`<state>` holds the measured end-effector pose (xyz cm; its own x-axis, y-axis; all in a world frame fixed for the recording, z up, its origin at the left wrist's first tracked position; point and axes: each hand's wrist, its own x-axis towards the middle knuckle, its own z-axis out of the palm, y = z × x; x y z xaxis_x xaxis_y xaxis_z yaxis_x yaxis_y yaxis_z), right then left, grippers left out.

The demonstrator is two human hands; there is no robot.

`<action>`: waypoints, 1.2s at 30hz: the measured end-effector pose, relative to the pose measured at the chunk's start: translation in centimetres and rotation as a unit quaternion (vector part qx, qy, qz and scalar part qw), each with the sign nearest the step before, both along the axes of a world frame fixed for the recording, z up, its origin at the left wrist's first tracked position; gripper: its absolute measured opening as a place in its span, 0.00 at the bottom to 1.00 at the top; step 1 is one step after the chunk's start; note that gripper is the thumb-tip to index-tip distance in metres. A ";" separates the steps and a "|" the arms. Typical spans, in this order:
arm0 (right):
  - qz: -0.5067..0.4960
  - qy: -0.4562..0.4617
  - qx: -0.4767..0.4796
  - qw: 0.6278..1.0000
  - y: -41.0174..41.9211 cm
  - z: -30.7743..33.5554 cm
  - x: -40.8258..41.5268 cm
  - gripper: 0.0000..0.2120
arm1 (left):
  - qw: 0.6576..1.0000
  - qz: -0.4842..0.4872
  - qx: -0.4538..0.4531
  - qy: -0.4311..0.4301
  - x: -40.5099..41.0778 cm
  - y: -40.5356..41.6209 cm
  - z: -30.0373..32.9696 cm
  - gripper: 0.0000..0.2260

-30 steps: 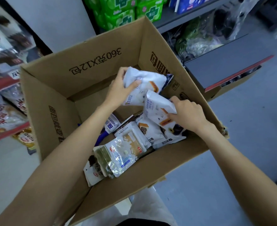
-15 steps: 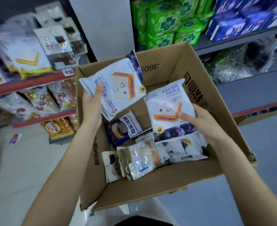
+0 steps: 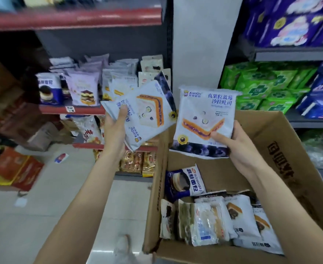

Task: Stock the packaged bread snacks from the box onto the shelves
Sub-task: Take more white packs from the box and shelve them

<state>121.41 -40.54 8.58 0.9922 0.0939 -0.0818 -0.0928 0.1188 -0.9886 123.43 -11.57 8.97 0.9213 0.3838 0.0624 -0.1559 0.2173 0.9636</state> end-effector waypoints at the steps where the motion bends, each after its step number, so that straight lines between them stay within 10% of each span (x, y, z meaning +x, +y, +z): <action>1: 0.004 -0.009 -0.014 1.000 1.3 0.3 0.4 0.26 | 1.000 0.009 0.020 0.001 0.0 1.3 0.2 0.20; 14: -0.040 -0.063 -0.077 0.994 20.0 3.1 7.1 0.20 | 0.984 0.037 0.170 -0.032 5.0 19.7 4.1 0.25; 27: -0.048 -0.228 -0.012 0.972 30.4 12.4 13.7 0.23 | 0.978 0.076 0.128 -0.145 10.3 29.6 12.6 0.30; 36: -0.121 -0.303 0.010 0.945 33.3 22.1 24.7 0.31 | 0.954 0.119 0.186 -0.204 14.9 33.3 17.8 0.17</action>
